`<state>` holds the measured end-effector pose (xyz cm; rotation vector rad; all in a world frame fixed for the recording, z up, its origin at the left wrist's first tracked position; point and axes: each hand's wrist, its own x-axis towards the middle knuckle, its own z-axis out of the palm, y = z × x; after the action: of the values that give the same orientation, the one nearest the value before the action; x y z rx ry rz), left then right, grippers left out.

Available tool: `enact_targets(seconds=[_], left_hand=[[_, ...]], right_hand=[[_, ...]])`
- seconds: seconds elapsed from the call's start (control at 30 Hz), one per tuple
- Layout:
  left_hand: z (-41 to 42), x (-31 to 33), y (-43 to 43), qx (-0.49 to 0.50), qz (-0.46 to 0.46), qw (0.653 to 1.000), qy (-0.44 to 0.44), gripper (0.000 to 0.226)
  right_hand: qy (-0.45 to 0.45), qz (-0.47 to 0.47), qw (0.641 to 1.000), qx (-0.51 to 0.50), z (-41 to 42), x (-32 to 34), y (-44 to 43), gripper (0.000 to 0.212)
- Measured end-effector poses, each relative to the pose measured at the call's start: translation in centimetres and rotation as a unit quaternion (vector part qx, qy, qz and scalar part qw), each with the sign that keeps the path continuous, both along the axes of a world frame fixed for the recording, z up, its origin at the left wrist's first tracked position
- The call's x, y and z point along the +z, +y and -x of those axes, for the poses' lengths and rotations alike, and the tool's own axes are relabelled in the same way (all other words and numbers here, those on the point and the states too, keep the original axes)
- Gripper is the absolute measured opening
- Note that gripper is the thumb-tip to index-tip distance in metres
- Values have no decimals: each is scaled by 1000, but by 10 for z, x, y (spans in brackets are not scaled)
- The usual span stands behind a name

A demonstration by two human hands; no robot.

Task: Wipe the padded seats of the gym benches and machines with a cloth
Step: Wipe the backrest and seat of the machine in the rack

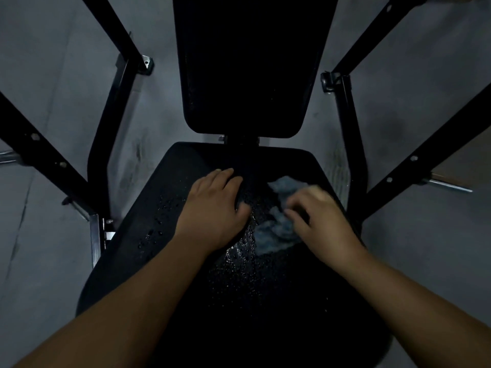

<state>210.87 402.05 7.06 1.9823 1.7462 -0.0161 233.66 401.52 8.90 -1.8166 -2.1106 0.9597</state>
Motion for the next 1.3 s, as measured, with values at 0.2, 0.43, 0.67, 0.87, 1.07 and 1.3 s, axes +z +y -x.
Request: enact_targets(seconds=[0.2, 0.43, 0.67, 0.87, 1.07, 1.3], left_hand=[[2, -2, -2, -4, -6, 1000, -18, 65], [26, 5, 1, -45, 8, 999, 29, 68], [32, 5, -5, 10, 20, 999, 23, 64], [39, 6, -3, 22, 14, 1000, -7, 59], [55, 13, -9, 19, 12, 999, 32, 58], [56, 10, -9, 52, 14, 998, 27, 58]], right_hand=[[-151, 103, 982, 43, 61, -12, 44, 78], [-201, 40, 960, 189, 4, 7, 10, 82], [-167, 14, 984, 61, 86, -33, 72, 62], [-64, 25, 974, 215, 41, 3, 5, 57], [-67, 19, 993, 94, 66, -40, 104, 38], [-22, -34, 967, 251, 63, -7, 19, 46]])
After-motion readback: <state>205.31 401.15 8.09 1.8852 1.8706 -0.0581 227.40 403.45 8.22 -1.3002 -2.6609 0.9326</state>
